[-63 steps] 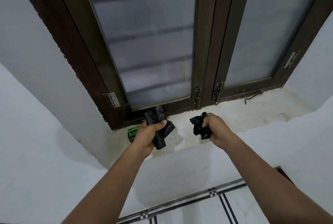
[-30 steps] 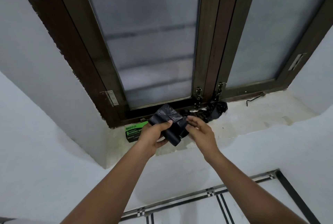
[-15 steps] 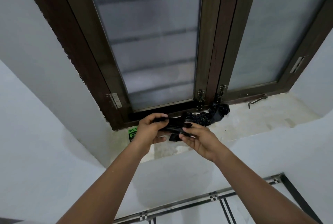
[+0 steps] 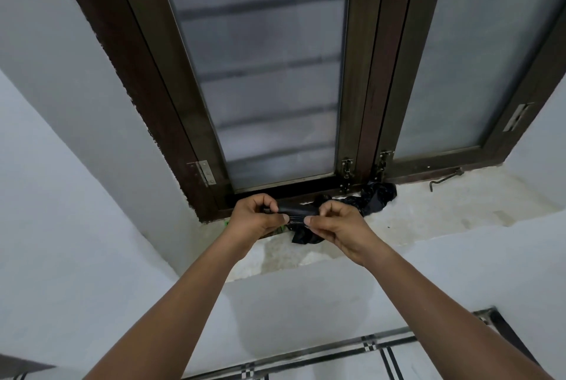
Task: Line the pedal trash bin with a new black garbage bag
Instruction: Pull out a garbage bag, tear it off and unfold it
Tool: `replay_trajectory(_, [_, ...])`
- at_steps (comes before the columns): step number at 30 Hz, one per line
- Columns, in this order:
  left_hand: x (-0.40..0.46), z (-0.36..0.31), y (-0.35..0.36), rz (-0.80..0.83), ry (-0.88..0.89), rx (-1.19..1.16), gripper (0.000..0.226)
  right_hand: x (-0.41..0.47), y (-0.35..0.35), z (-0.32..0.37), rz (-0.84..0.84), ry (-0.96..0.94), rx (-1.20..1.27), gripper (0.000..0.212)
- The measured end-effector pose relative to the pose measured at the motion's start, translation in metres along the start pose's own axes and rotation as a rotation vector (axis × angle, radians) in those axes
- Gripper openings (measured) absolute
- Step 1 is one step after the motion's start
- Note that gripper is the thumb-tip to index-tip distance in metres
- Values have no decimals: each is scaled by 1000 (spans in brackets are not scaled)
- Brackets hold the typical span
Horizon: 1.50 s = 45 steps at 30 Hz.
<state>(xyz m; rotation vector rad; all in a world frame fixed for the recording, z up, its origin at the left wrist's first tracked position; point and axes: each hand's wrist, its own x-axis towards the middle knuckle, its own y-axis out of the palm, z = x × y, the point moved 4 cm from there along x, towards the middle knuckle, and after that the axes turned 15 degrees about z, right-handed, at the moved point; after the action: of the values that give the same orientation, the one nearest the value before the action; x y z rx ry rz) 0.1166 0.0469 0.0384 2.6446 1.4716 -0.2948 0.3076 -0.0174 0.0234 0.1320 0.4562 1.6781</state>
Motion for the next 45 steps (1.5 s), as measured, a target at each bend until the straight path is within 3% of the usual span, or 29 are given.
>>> replay_trajectory(3, [-5,-5,-2,-25,3,-9,27,1,-1,3,45,46,-168,35])
replay_trajectory(5, [-7,-6,-3,-52,-22,-28,24,2,-4,15,6,25,-634,34])
replay_trajectory(7, [-9,-7,-5,-71,-52,-75,24,4,3,33,-55,-143,-960,34])
replay_trajectory(10, [-8,-11,-5,-49,-93,-150,25,12,23,47,65,-375,-1018,26])
replay_trajectory(13, [-8,-20,-4,-5,-130,-220,35,25,31,34,263,-341,-1145,33])
replay_trajectory(16, [-9,-25,-6,54,-196,-310,47,29,26,20,256,-459,-1081,32])
replay_trajectory(18, [-10,-25,-7,100,-231,-362,53,31,18,15,225,-456,-905,28])
replay_trajectory(22, [-3,-15,-17,51,-230,-303,59,36,7,7,187,-78,-232,20])
replay_trajectory(25, [7,1,-29,-87,-246,38,49,32,3,4,146,44,-47,27])
replay_trajectory(29, [28,15,-36,-116,-211,715,48,30,0,-3,112,60,-30,35])
replay_trajectory(34, [57,24,-25,158,-252,1215,64,31,-10,3,-32,50,-163,30])
replay_trajectory(38, [67,24,-21,306,-266,1429,60,31,-14,11,-154,35,-463,25])
replay_trajectory(42, [68,16,-27,333,-160,1470,52,31,-4,21,-185,24,-449,23])
replay_trajectory(45, [61,6,-38,301,-55,1332,43,31,8,30,-191,13,-419,23])
